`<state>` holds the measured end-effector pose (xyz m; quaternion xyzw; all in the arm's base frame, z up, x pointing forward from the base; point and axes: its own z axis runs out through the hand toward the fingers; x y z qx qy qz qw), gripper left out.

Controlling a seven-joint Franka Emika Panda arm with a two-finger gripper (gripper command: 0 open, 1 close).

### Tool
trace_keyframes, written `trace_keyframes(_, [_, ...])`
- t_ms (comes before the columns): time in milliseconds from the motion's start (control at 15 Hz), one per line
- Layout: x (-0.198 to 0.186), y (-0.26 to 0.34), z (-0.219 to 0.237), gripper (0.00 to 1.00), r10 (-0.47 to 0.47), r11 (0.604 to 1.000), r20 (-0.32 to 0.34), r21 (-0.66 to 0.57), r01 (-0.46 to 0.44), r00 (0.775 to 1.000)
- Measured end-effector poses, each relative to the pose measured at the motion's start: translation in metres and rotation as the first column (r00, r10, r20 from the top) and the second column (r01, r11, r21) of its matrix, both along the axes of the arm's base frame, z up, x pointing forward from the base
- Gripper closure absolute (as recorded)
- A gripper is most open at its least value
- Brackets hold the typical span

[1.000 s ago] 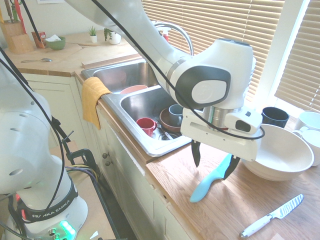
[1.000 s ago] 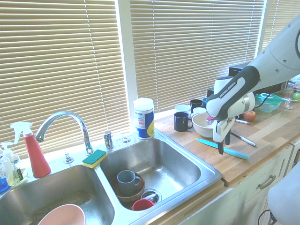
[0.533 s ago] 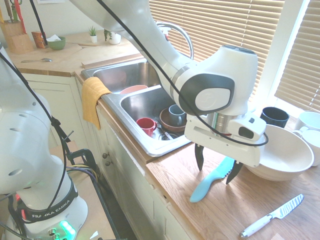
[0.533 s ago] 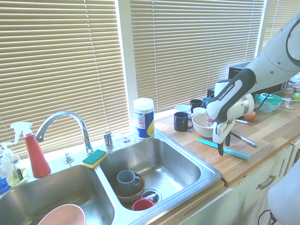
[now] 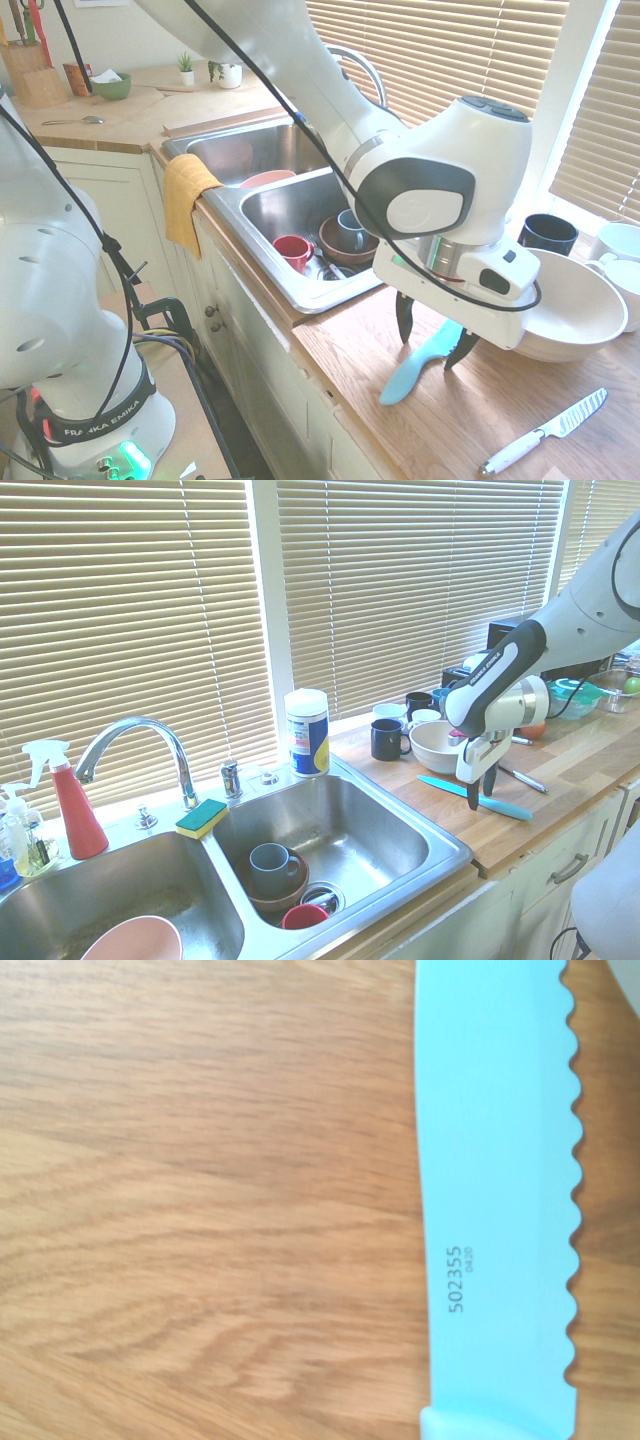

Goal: Put the knife into the sink

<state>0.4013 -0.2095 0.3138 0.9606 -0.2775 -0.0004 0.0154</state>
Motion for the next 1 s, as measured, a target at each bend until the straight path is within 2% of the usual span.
trace_keyframes(800, [-0.001, 0.004, 0.002, 1.0, 0.01, 1.0, -0.01, 0.002, -0.01, 1.0])
trace_keyframes(1000, [0.0, 0.013, 0.019, 1.0, 0.027, 1.0, 0.007, 0.001, -0.027, 1.0])
